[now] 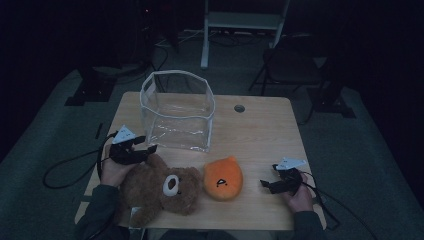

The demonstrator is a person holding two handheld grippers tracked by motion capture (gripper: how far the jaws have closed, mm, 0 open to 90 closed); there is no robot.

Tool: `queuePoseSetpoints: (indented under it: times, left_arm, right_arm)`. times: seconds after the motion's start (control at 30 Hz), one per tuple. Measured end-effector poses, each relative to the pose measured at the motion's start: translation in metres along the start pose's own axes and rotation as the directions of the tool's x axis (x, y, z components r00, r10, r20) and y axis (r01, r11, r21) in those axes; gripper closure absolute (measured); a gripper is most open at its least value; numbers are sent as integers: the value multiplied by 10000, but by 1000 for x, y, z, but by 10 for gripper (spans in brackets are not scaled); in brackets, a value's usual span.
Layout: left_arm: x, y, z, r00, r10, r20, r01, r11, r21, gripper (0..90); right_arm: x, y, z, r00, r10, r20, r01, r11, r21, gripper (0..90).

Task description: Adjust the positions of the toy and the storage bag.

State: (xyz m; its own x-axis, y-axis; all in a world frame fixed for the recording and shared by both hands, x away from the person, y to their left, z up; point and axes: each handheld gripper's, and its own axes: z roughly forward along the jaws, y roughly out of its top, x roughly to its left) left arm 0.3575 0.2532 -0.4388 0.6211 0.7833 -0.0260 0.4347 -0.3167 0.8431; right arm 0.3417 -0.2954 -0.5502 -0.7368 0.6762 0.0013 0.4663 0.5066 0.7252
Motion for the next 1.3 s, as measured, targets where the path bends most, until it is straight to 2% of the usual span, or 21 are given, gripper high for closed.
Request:
queuePoseSetpoints:
  times: [0.27, 0.6, 0.9, 1.13, 1.3]
  left_arm:
    - [-5, 11, 0, 9994, 316, 129, -316, 9995, -57, 366]
    - [-7, 25, -3, 9985, 414, 361, -403, 9987, -300, 366]
    - [-7, 42, 4, 9961, 673, 572, -657, 9974, -284, 366]
    - [-8, 51, 6, 9951, 733, 670, -707, 9967, -398, 364]
    - [-10, 65, 7, 9931, 974, 648, -943, 9943, -501, 364]
  right_arm:
    - [0, 0, 0, 10000, 66, 49, -66, 10000, 4, 119]
    - [0, 0, 0, 9999, 129, 98, -129, 9999, -7, 118]
    - [0, 0, 0, 9999, 130, 99, -130, 9999, -1, 119]
    - [0, 0, 0, 9999, 123, 113, -123, 9999, -3, 118]
    - [0, 0, 0, 9999, 130, 110, -130, 9999, -2, 118]
